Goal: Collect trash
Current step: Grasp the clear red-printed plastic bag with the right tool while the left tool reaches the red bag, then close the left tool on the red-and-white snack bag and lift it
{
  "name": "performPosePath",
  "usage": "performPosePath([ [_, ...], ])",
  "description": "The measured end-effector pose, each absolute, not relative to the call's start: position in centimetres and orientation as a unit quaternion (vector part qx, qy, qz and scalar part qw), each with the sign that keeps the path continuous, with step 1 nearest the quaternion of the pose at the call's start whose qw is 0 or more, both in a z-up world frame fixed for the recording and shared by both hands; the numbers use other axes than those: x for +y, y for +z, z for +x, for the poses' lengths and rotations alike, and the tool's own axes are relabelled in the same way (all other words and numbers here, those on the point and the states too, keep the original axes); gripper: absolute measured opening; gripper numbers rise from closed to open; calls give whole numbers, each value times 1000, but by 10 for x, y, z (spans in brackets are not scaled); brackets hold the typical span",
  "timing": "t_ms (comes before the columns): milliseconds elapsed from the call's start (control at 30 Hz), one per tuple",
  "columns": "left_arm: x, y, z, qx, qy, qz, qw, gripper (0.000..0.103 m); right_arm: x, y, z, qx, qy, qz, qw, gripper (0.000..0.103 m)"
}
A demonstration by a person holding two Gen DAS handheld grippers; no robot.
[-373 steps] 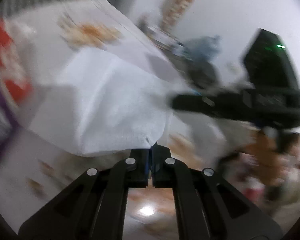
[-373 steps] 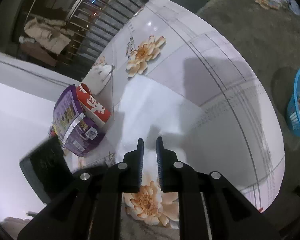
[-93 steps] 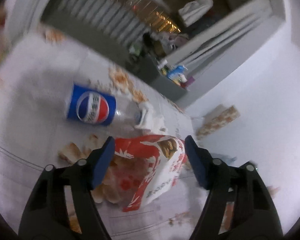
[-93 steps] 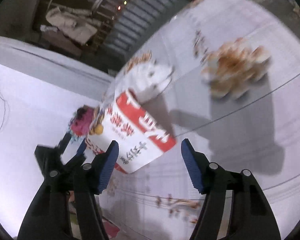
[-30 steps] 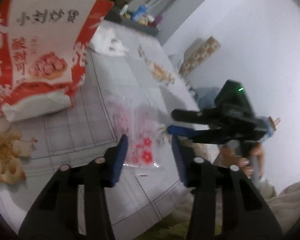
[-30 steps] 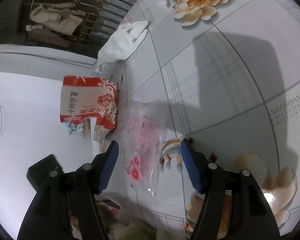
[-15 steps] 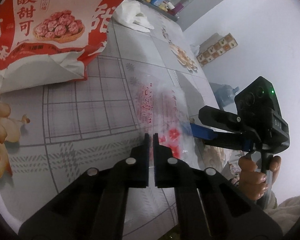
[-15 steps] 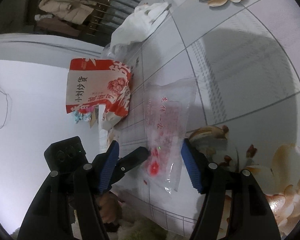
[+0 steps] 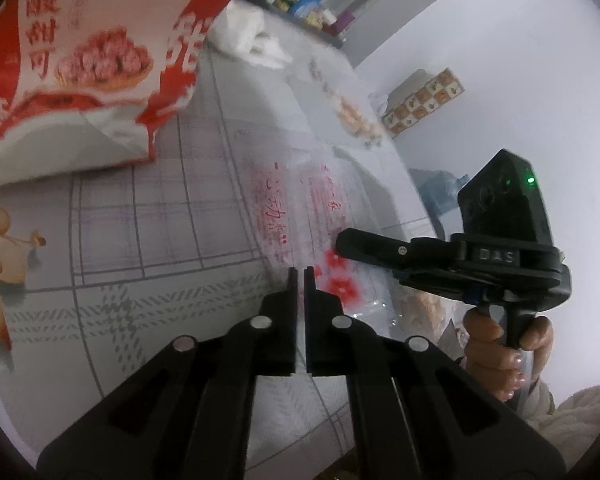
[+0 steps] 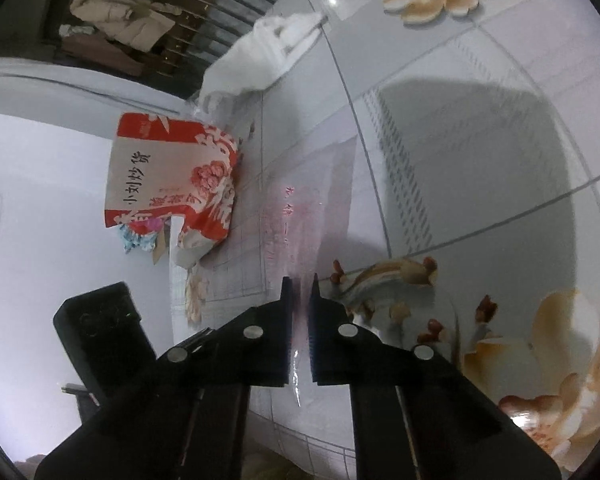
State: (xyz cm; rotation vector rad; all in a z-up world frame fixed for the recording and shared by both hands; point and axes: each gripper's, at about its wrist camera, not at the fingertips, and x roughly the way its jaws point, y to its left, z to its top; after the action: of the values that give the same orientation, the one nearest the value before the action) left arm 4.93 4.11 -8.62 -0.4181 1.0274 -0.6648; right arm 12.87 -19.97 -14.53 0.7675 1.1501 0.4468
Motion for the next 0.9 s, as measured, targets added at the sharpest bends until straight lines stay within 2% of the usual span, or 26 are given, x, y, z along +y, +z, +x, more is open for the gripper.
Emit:
performPosePath([
  [133,50,-58,38,430,-314,-173,829,4,-209,-136,130,509,199,355,759,5],
  [267,70,-26,23,373,-297,-144,867,16,-216,-132,134,499,202,367,759,5],
  [400,108,-4,20,328,-233,-137,905,21,-216,-127,139,493,209,371,759,5],
  [567,148,-7,35,332,-148,-145,920,22,-211,-122,146,491,214,369,760,5],
  [600,156,-10,39,332,-134,-146,922,25,-210,-122,147,492,215,369,759,5],
  [667,168,-17,46,333,-113,-136,926,37,-208,-123,149,494,214,370,757,5],
  [900,189,-43,91,354,-89,-98,926,39,-203,-127,154,502,210,370,753,5],
])
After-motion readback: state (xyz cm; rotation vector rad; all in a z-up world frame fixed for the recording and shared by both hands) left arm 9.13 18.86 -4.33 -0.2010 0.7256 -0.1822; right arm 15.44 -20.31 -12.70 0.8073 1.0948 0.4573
